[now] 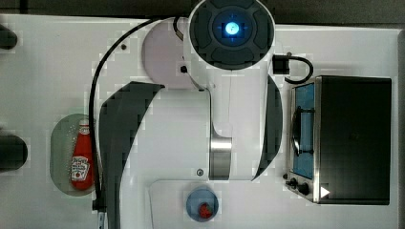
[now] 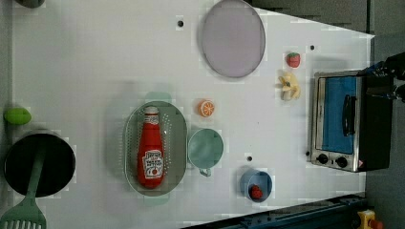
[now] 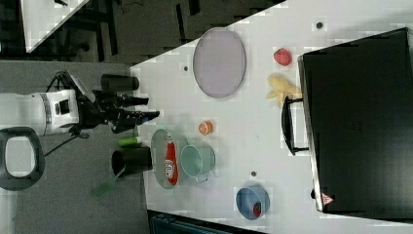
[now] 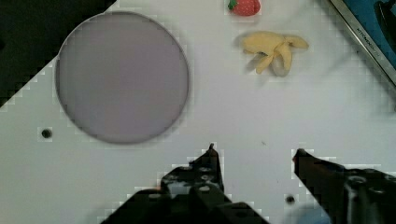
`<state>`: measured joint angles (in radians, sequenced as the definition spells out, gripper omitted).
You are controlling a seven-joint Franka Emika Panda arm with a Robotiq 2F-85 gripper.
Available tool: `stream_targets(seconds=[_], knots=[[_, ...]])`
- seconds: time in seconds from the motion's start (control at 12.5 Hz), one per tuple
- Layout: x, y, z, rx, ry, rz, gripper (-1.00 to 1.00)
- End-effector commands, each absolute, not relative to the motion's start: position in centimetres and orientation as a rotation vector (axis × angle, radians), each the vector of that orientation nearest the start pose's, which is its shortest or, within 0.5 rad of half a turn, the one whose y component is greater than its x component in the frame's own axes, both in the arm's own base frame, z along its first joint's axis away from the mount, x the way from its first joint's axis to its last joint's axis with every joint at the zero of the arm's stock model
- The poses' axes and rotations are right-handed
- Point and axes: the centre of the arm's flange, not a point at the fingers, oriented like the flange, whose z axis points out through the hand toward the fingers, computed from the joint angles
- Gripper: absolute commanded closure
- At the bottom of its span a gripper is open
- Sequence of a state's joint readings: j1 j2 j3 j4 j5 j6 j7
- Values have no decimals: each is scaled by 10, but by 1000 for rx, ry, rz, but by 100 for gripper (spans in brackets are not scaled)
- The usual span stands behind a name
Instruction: Pick ketchup from strainer and place it on the table
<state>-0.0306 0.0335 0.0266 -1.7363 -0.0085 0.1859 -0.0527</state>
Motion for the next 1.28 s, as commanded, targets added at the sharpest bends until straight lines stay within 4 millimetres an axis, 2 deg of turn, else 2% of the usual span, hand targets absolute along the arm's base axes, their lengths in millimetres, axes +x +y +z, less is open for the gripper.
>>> stream_targets(seconds=[0.08,0.24,0.4,0.56,0.88,1.12,1.28], knots=[[534,-11,594,-2908,1185,22,-59],[536,12,591,-2930,1124,27,-99],[537,60,583,-2983,998,49,-100],[532,119,572,-3043,836,76,-100],[508,240,548,-3111,492,93,-100],[478,315,512,-3143,246,203,-100],[458,352,479,-3146,129,265,-100]])
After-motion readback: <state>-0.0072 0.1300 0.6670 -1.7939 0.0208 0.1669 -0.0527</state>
